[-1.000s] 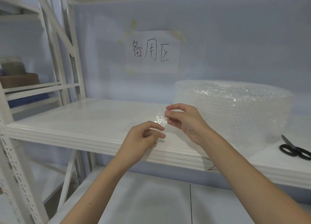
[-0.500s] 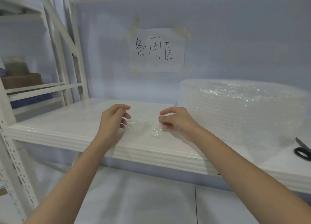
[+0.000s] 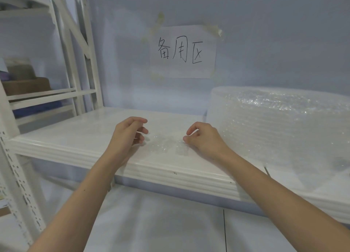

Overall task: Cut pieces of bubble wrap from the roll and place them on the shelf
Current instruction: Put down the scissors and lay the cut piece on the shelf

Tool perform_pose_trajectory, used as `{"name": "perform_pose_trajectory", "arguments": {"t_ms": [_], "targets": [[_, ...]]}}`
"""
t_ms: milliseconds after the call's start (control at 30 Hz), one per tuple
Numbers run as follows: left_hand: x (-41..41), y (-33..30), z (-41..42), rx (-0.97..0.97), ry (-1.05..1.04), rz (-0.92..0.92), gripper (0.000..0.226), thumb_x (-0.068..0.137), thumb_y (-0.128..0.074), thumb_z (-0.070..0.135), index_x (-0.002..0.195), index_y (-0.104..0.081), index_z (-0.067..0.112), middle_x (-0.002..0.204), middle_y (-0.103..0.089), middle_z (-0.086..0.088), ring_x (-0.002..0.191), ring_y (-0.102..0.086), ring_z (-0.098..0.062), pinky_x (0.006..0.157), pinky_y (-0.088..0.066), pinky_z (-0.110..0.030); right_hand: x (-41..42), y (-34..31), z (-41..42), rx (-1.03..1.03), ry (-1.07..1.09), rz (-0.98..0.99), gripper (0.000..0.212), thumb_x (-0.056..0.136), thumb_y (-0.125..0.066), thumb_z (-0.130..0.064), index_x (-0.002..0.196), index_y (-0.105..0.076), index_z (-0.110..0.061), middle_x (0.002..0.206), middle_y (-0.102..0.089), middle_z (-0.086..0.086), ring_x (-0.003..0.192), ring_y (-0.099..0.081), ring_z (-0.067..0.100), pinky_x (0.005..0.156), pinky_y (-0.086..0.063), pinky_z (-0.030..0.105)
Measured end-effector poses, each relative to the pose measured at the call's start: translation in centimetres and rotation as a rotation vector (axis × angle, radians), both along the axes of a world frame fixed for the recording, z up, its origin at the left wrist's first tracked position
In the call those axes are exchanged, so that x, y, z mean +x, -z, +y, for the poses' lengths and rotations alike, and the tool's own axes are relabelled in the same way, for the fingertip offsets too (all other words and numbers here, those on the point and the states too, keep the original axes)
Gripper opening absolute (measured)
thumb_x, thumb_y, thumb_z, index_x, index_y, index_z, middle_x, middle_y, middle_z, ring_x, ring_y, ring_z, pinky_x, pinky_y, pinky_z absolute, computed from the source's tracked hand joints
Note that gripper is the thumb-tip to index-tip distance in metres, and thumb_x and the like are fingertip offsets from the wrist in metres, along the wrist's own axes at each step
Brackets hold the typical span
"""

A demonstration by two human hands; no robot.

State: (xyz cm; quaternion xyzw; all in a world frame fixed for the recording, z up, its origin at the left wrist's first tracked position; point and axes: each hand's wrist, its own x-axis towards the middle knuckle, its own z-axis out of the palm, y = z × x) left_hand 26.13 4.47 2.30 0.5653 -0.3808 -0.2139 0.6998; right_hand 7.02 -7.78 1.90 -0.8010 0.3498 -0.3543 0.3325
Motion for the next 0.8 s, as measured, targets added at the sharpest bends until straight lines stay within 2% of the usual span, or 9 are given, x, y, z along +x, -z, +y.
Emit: {"name": "perform_pose_trajectory", "arguments": {"t_ms": [100,200,267,400,500,567,667,800], "targets": [[0.0,0.0,0.0,0.006,-0.004,-0.008,0.024,0.096,-0.046,0.007,0.101,-0.069,0.008,0.077,-0.063,-0.010,0.056,-0.051,-0.019,0.053,-0.048,-0.023,0.0,0.0,0.0,-0.084,0.017,0.063,0.013,0.084,-0.069,-0.024,0.087,-0.064,-0.012,0.083,-0.068,0.005,0.068,-0.058,0.018,0.052,-0.043,0.021],[0.0,0.0,0.0,0.005,-0.017,-0.013,0.024,0.096,-0.046,0.007,0.103,-0.069,0.007,0.078,-0.063,-0.010,0.056,-0.051,-0.020,0.053,-0.048,-0.023,0.0,0.2,-0.1,-0.161,0.027,0.140,0.016,0.086,-0.066,-0.026,0.087,-0.064,-0.010,0.093,-0.067,0.006,0.083,-0.061,0.021,0.061,-0.043,0.022],[-0.1,0.0,0.0,0.002,-0.022,-0.015,0.024,0.096,-0.046,0.007,0.103,-0.069,0.007,0.077,-0.063,-0.010,0.055,-0.050,-0.019,0.052,-0.048,-0.022,0.0,0.3,-0.2,-0.185,0.023,0.172,0.016,0.086,-0.066,-0.027,0.090,-0.062,-0.012,0.097,-0.064,0.006,0.088,-0.059,0.022,0.066,-0.044,0.027],[-0.2,0.0,0.0,0.001,-0.022,-0.011,0.024,0.098,-0.046,0.007,0.103,-0.069,0.006,0.078,-0.063,-0.011,0.057,-0.051,-0.019,0.052,-0.049,-0.022,0.0,0.3,-0.1,-0.261,0.024,0.206,0.013,0.087,-0.065,-0.026,0.087,-0.062,-0.014,0.100,-0.056,0.005,0.091,-0.052,0.019,0.070,-0.039,0.029],[-0.2,0.0,0.1,0.003,-0.031,-0.010,0.023,0.097,-0.047,0.008,0.102,-0.069,0.007,0.078,-0.063,-0.011,0.057,-0.051,-0.020,0.051,-0.050,-0.021,0.0,0.2,0.3,-0.304,0.011,0.270,0.027,0.091,-0.059,-0.026,0.081,-0.069,-0.003,0.091,-0.065,0.011,0.086,-0.060,0.025,0.070,-0.046,0.034],[-0.2,0.0,0.1,0.004,-0.034,-0.013,0.023,0.097,-0.047,0.008,0.101,-0.070,0.007,0.078,-0.062,-0.011,0.057,-0.051,-0.020,0.051,-0.049,-0.021,-0.2,0.1,0.5,-0.299,0.008,0.283,0.035,0.092,-0.057,-0.032,0.080,-0.069,-0.002,0.089,-0.068,0.012,0.084,-0.063,0.026,0.072,-0.051,0.036],[-0.1,0.1,0.1,0.009,-0.037,-0.023,0.024,0.098,-0.046,0.008,0.100,-0.070,0.009,0.080,-0.063,-0.011,0.058,-0.051,-0.020,0.054,-0.050,-0.023,-0.6,0.2,0.9,-0.273,-0.025,0.319,0.038,0.084,-0.058,-0.049,0.090,-0.072,-0.013,0.096,-0.065,0.004,0.089,-0.062,0.020,0.079,-0.052,0.035],[0.0,0.1,0.1,0.015,-0.052,-0.029,0.025,0.098,-0.045,0.008,0.101,-0.070,0.009,0.080,-0.063,-0.011,0.058,-0.052,-0.019,0.053,-0.050,-0.021,-0.9,0.6,1.1,-0.313,-0.063,0.386,0.057,0.080,-0.055,-0.063,0.113,-0.068,-0.019,0.110,-0.053,-0.004,0.104,-0.050,0.013,0.088,-0.043,0.029]]}}
